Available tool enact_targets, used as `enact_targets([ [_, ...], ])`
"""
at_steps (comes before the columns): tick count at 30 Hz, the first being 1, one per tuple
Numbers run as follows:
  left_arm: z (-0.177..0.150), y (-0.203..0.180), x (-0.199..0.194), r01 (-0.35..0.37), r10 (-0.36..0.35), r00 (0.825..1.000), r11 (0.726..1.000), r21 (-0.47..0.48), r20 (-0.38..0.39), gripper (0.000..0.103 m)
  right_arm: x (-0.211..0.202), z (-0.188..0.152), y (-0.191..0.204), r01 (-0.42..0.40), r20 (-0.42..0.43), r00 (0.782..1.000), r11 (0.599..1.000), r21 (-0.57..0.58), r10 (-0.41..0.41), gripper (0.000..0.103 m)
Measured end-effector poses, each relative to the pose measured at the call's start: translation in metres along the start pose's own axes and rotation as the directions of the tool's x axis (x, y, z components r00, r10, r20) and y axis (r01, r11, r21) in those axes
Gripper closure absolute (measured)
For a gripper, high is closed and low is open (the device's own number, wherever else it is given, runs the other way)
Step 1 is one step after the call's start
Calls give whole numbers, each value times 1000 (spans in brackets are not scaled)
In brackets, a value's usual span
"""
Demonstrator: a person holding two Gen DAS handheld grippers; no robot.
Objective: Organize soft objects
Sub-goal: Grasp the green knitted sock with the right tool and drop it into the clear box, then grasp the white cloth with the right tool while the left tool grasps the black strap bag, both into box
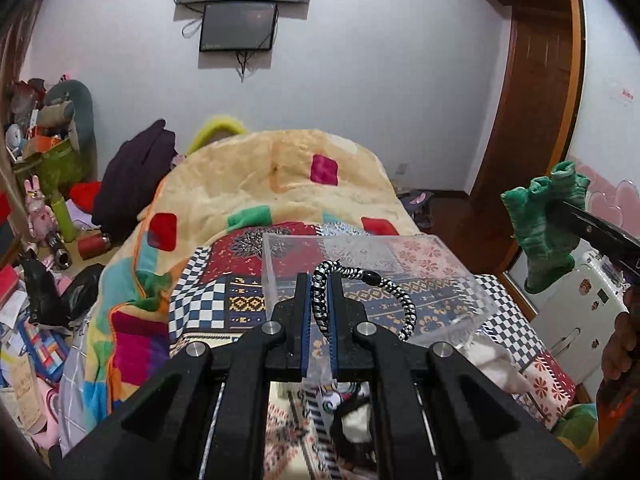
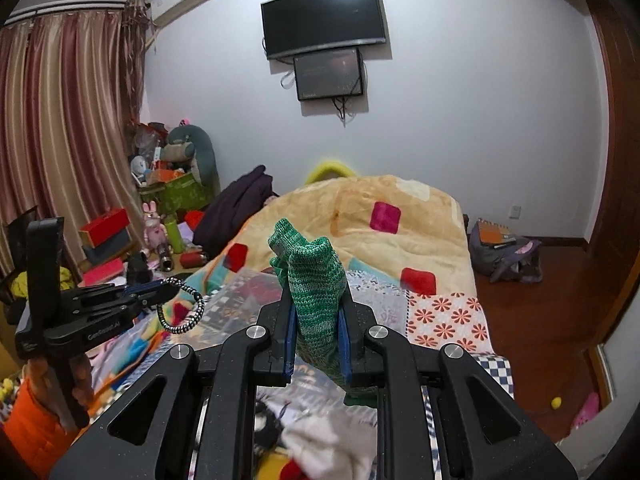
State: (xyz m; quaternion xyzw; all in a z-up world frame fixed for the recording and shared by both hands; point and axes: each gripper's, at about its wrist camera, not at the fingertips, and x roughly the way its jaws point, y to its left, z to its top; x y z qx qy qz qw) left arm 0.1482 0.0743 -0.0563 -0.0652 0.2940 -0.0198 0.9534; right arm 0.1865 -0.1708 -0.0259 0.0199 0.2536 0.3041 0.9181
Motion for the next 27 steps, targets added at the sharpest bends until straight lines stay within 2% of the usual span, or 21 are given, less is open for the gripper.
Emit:
enact_targets([
  [9, -2, -5, 58, 0, 4, 994, 999, 41, -109, 96, 69, -21, -13, -4, -153, 988, 1000, -2, 4, 88],
  [16, -7, -14, 81, 15, -4, 987, 997, 69, -163, 96, 96, -42, -10, -23, -274, 962, 999, -33, 13, 87],
  [20, -10, -19, 88, 19, -3, 983, 996, 84, -186, 96, 104, -46, -9, -35, -327, 945, 999, -29, 24, 83],
  [22, -11, -21, 89, 23, -6, 980, 996, 87, -197, 91, 106, -45, -8, -40, -343, 939, 999, -24, 29, 77],
  [23, -10, -22, 87, 27, -10, 980, 996, 85, -200, 86, 104, -45, -9, -39, -347, 937, 999, -25, 28, 69],
  [24, -10, -22, 86, 28, -11, 980, 996, 84, -198, 84, 102, -44, -9, -37, -344, 939, 999, -24, 26, 61],
  [27, -5, -24, 72, 34, -20, 986, 996, 82, -168, 70, 91, -36, -8, -38, -311, 950, 999, -19, 30, 48],
])
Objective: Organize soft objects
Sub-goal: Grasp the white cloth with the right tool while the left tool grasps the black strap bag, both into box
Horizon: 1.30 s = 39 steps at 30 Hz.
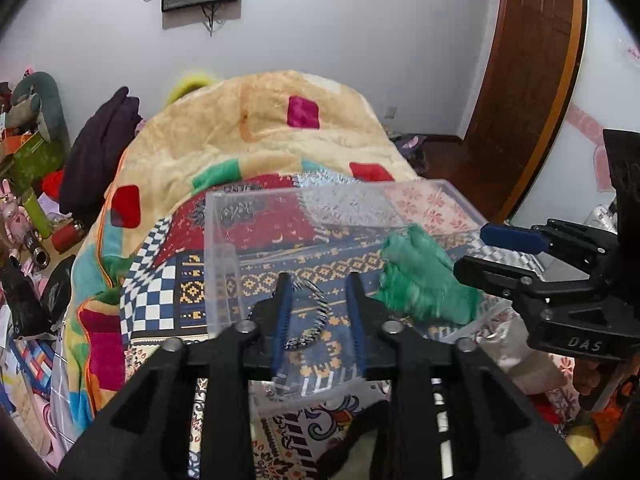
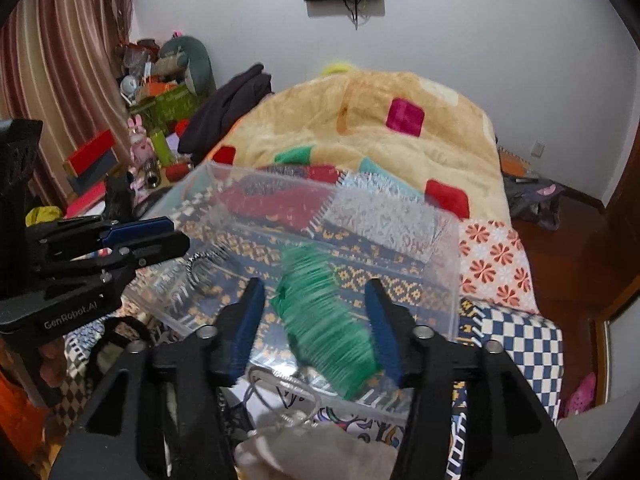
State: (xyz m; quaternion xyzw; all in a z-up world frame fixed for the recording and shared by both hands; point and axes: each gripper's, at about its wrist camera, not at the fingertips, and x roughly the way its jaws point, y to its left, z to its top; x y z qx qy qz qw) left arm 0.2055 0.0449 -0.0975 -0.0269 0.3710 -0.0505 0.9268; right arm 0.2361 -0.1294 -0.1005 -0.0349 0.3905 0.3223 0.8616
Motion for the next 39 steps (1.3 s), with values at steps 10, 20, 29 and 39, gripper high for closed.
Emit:
enact_targets([
  [10, -4, -9, -67, -19, 17, 992, 1000, 15, 124, 24, -66, -3, -2, 48, 121, 991, 998, 31, -51, 15],
  [20, -47, -20, -80, -28, 26, 995, 999, 17, 91, 6, -72, -47, -11, 75, 54, 995, 994, 77, -79, 3],
  [29, -87, -15, -59, -18, 18, 1000, 999, -33, -2, 7, -48, -86, -19, 106, -41, 994, 989, 105, -102, 9],
  [39, -103, -17, -48, 43, -45, 998, 998, -47, -47, 48, -32, -101, -16, 56, -107, 993, 993, 105, -45, 68],
])
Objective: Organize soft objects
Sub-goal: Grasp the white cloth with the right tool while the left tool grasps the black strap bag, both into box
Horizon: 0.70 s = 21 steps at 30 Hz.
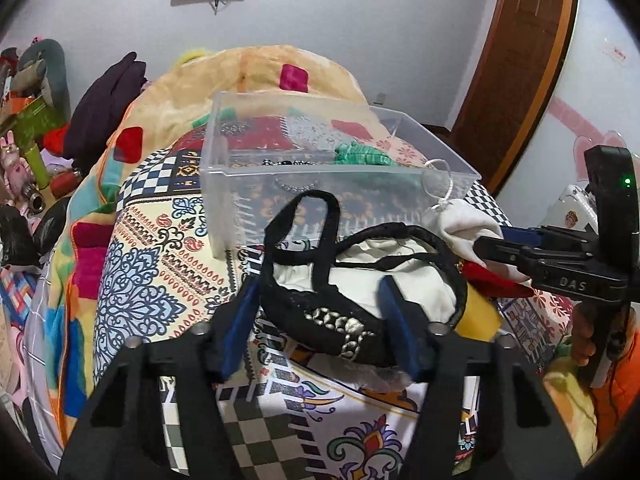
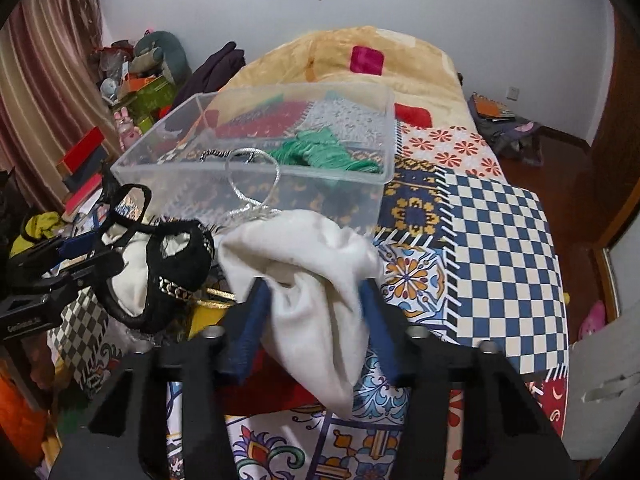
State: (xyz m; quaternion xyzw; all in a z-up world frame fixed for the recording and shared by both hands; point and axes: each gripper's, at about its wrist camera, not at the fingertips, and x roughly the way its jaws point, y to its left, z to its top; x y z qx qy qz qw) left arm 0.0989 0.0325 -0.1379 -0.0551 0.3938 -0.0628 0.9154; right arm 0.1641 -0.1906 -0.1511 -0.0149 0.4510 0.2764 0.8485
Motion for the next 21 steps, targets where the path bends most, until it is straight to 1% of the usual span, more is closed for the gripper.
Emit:
enact_targets([
  [1, -1, -2, -1, -11, 11, 1000, 1000, 11, 8, 50, 0, -1, 1, 0, 1, 1000, 1000, -4, 0, 71],
  [3, -2, -5, -3, -11, 11, 1000, 1000, 24, 18, 55, -3, -1, 3, -5, 6, 1000, 1000, -11, 5, 80],
  [5, -3, -6, -5, -8, 8, 1000, 1000, 30, 19, 67, -6, -2, 5, -8, 13, 1000, 1000, -18, 9, 85],
  [6, -3, -6, -6, -4, 3, 1000, 1000, 31, 17, 70, -6, -1, 6, -8, 16, 1000, 1000, -21, 9, 88],
  [8, -4, -6, -8, 0, -1, 1000, 1000, 26, 19, 79, -9, -2, 8, -4, 27, 1000, 1000, -28, 5, 90],
  [10, -4, -7, -10, 0, -1, 1000, 1000, 24, 24, 85, -12, -2, 11, 3, 41, 999, 999, -37, -1, 91],
  [15, 1, -9, -26, -3, 1, 998, 1000, 28, 70, 88, -28, 5, 14, 7, 96, 995, 999, -45, -2, 93],
  [21, 16, -17, -55, 9, -15, 989, 999, 45, 147, 89, -54, 17, 19, 0, 172, 985, 998, -61, 11, 93],
])
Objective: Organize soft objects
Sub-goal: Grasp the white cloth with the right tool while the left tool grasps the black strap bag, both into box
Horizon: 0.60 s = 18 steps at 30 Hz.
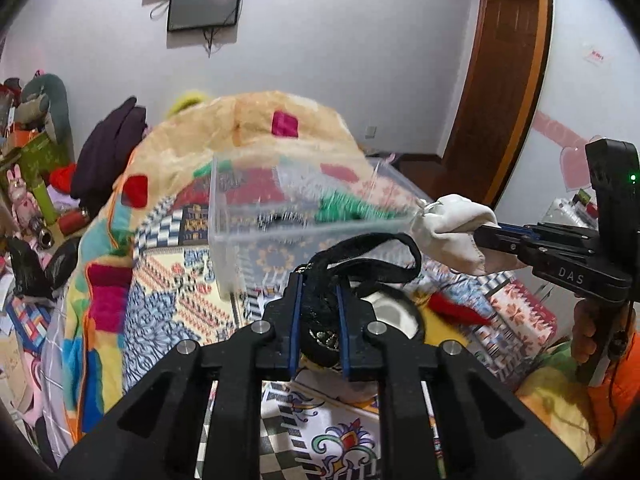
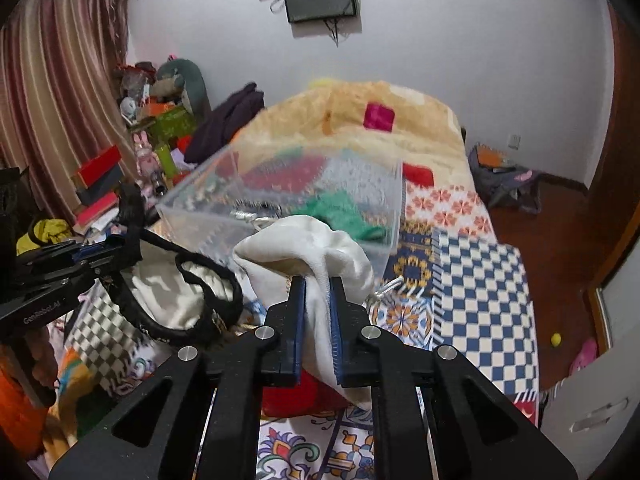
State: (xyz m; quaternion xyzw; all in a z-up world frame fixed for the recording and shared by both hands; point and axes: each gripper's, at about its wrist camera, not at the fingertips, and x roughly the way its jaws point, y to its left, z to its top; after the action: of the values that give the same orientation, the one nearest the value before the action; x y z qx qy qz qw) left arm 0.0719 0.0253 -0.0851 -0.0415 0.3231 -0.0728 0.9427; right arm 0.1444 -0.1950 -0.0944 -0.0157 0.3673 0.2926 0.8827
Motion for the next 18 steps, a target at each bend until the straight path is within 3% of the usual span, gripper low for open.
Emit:
enact_targets([
  [9, 38, 4, -26, 52, -50, 993, 999, -15, 111, 91, -28, 25, 4, -1, 111, 994, 1000, -15, 2, 93],
  [18, 76, 7, -25, -28, 24, 977, 999, 17, 210, 91, -23, 52, 6, 1, 173, 985, 1000, -13, 2, 93],
])
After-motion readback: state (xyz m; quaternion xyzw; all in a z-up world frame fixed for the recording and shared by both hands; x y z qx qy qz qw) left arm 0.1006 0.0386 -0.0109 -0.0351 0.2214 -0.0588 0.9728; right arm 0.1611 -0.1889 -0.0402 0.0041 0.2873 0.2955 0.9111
